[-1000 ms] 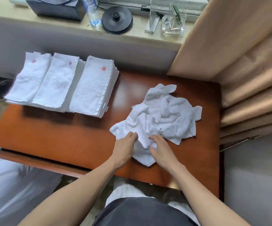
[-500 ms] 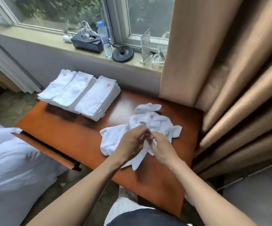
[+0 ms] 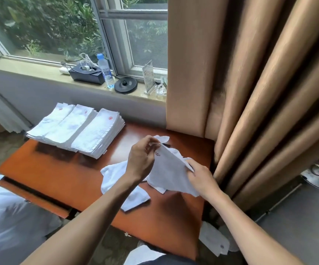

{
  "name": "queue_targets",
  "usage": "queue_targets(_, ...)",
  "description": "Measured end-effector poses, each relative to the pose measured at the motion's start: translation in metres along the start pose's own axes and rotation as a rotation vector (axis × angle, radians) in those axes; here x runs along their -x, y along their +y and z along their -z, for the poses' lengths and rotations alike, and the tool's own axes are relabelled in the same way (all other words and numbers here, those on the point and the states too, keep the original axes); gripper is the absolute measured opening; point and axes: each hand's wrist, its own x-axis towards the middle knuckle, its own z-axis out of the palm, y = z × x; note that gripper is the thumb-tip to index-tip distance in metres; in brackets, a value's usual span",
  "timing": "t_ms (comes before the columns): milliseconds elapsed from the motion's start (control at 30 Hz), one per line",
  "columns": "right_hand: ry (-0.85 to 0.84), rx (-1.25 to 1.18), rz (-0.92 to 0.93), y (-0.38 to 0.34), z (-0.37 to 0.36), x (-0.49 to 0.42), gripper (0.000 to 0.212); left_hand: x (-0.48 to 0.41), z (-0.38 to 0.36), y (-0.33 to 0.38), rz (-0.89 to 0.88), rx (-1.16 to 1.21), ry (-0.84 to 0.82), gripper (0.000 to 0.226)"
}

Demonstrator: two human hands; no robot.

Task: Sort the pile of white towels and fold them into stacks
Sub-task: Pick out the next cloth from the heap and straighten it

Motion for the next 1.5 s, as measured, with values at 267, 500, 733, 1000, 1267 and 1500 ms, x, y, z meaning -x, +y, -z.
queue_targets(267, 0.125, -0.153, 0.151, -0.033, 0.015, -0.004, 0.008, -0.012, -0.017, 0.029, -0.264, -0.128, -0.209, 0.006)
queue_targets(500, 0.233, -0.291, 0.169, -0.042, 0.037, -0.006, 0.011, -0.02, -0.012, 0.009, -0.125, -0.049, -0.481, 0.053)
queue_targets(733, 0.274, -0.277, 0.227, -0.029, 0.051, 0.008, 0.006, -0.011, -0.045, 0.028, -0.202, 0.001, -0.466, 0.009)
queue_targets(1000, 0.385, -0.171, 0.234, -0.01, 0.07, 0.017, 0.008, 0.012, -0.049, 0.002, 0.067, -0.305, -0.498, 0.036)
queue_targets(1267, 0.438, -0.161, 0.269, -0.001, 0.054, 0.038, 0.008, 0.016, -0.064, 0.037, 0.322, 0.064, -0.313, 0.024)
queue_targets(1500, 0.31, -0.25, 0.206, -0.004, 0.024, 0.055, 0.018, 0.019, -0.07, 0.05, 0.699, 0.5, -0.227, 0.019)
